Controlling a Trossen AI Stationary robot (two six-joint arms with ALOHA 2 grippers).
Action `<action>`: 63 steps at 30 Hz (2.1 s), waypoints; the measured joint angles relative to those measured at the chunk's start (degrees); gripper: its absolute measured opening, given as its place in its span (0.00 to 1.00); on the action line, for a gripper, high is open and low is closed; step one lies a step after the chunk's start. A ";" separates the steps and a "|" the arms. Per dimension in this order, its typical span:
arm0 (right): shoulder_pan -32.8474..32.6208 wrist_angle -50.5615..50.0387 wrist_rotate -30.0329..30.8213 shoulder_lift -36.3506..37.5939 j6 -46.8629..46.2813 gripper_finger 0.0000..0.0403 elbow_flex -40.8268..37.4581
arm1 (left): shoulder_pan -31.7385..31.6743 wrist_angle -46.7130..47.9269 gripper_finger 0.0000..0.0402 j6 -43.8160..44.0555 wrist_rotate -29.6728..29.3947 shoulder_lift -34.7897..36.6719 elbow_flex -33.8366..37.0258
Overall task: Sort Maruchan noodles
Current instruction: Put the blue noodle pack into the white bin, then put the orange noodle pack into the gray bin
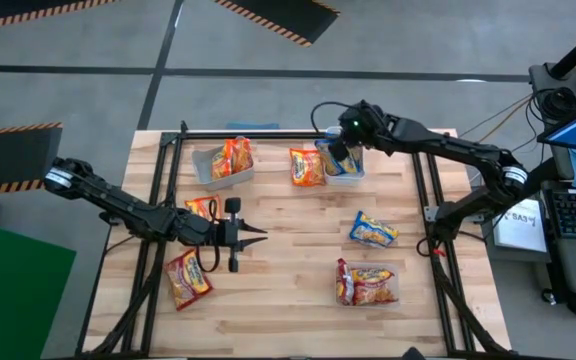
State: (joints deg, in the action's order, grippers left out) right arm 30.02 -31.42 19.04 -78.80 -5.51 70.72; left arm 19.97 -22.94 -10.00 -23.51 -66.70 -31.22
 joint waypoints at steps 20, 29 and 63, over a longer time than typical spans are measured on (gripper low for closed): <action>-0.69 -9.83 -1.42 -10.51 4.01 0.02 -0.77 | 0.02 1.09 0.10 0.99 -0.06 0.02 0.00; -3.03 -9.63 -1.14 -11.24 1.96 0.02 -3.21 | 0.01 1.11 0.10 1.53 -0.17 0.02 0.00; -24.55 28.95 2.83 24.05 -6.18 0.02 -36.90 | -3.01 -14.06 0.10 6.65 -5.11 -16.86 -2.05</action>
State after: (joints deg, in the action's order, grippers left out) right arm 5.48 -2.47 21.87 -54.76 -11.69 33.82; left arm 16.95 -37.00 -3.35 -28.62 -83.55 -33.27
